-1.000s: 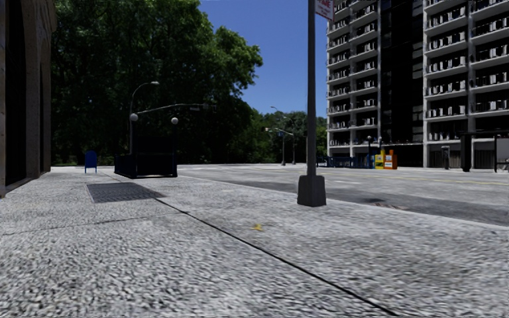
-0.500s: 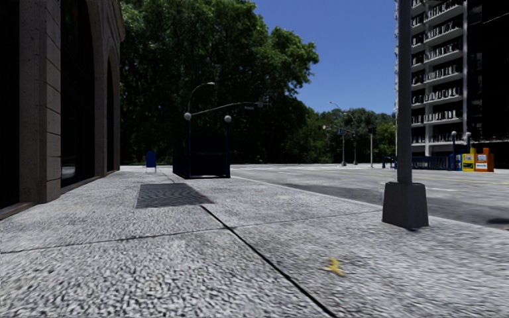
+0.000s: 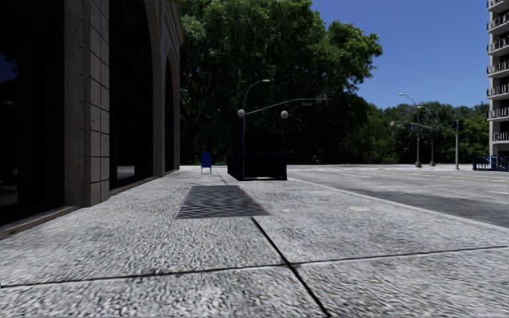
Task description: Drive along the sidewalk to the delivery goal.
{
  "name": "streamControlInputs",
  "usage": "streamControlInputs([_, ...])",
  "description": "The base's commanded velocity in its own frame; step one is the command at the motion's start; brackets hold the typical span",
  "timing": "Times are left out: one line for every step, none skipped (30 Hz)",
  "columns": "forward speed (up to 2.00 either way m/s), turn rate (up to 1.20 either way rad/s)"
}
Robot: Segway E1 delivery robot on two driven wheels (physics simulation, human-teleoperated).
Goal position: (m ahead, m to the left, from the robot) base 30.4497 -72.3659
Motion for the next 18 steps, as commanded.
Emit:
streamControlInputs([2.00,0.54])
streamControlInputs([2.00,0.54])
streamControlInputs([2.00,0.54])
streamControlInputs([2.00,0.54])
streamControlInputs([2.00,0.54])
streamControlInputs([2.00,0.54])
streamControlInputs([2.00,0.54])
streamControlInputs([2.00,0.51])
streamControlInputs([2.00,0.43])
streamControlInputs([2.00,0.43])
streamControlInputs([2.00,0.40])
streamControlInputs([2.00,0.37])
streamControlInputs([2.00,0.37])
streamControlInputs([2.00,0.00])
streamControlInputs([2.00,0.00])
streamControlInputs([2.00,0.00])
streamControlInputs([2.00,0.00])
streamControlInputs([2.00,0.00])
